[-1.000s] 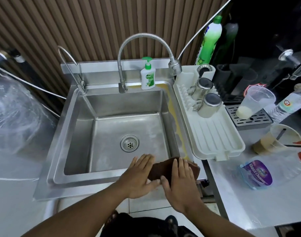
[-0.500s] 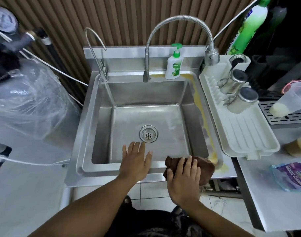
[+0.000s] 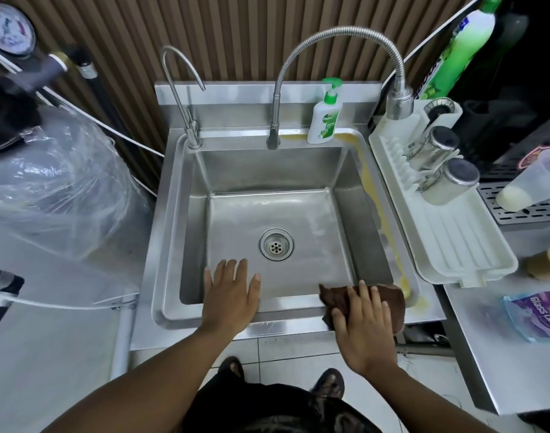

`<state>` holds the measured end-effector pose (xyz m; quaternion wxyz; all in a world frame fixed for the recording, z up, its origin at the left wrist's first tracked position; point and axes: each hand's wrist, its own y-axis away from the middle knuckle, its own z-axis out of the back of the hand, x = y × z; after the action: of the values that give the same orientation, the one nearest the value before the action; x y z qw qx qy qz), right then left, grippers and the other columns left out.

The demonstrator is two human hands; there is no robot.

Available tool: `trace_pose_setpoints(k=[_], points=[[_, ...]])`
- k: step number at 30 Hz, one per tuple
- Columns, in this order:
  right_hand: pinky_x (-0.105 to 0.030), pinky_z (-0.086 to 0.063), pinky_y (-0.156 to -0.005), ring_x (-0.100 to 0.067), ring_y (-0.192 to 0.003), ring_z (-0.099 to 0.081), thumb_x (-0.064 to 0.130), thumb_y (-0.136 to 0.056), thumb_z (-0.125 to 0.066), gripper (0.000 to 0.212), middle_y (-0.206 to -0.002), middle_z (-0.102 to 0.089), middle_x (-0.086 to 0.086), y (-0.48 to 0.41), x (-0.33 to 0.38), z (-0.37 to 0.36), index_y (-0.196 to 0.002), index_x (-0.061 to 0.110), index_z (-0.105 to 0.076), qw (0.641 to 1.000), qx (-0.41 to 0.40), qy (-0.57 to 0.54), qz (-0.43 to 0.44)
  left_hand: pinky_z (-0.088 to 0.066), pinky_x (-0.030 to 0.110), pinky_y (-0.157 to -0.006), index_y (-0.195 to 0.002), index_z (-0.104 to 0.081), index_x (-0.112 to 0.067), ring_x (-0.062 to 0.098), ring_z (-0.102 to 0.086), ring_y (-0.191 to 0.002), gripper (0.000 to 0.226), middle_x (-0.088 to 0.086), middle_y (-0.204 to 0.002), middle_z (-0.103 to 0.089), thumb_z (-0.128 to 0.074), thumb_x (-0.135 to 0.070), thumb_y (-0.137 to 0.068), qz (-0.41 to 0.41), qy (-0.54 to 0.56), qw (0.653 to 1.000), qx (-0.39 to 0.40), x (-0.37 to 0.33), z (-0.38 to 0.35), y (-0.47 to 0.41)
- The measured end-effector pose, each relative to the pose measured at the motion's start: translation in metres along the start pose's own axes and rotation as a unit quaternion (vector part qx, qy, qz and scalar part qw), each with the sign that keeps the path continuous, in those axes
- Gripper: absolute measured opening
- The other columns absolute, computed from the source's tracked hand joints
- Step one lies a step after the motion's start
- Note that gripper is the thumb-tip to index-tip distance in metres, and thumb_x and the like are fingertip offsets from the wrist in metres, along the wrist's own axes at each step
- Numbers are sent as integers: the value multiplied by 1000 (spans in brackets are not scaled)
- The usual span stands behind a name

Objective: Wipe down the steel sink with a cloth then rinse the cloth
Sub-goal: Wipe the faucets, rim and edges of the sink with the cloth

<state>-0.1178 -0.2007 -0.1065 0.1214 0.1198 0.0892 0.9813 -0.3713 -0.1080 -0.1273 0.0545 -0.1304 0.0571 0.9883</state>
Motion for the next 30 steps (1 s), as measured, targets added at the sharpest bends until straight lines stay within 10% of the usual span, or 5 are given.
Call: trace_pose_setpoints(k=[3, 8, 13, 23, 30], points=[[-44, 5, -123, -28, -155, 5, 56, -86, 0, 87, -169, -5, -8, 2, 12, 1, -159, 13, -19, 999, 29, 1, -28, -16, 60, -119, -139, -56, -12, 34, -46, -135, 70, 11, -137, -58, -15, -54, -99, 27, -21, 999, -8, 18, 4, 5], [-50, -18, -113, -37, -141, -35, 42, -94, -34, 64, -148, -51, -17, 12, 51, -18, -143, 5, -53, 998, 7, 48, 43, -18, 61, -118, -138, -57, -12, 34, -47, -134, 69, 11, -135, -61, -15, -53, -100, 39, -20, 999, -15, 20, 5, 8], [-45, -29, -106, -34, -119, -57, 47, -96, -26, 56, -118, -67, -8, -17, 69, -7, -116, 14, -66, 993, 32, 73, 85, -15, 58, -120, -140, -54, -12, 31, -45, -136, 70, 10, -137, -59, -13, -53, -100, 31, -12, 999, -7, 20, 3, 7], [-37, -39, -80, -30, -103, -57, 43, -102, -23, 52, -116, -66, -12, -76, 103, 27, -113, 13, -65, 951, 285, 111, 54, -20, 59, -119, -140, -54, -11, 30, -46, -134, 71, 8, -134, -61, -13, -53, -100, 19, 2, 1000, -18, 19, 2, 8], [-37, -37, -76, -30, -90, -55, 48, -101, -21, 56, -107, -68, -13, -64, 148, 13, -97, 14, -65, 943, 303, 74, 120, -15, 56, -122, -149, -41, -8, 30, -34, -144, 66, 12, -149, -48, -13, -45, -102, 28, 46, 997, -53, 16, 7, 11]])
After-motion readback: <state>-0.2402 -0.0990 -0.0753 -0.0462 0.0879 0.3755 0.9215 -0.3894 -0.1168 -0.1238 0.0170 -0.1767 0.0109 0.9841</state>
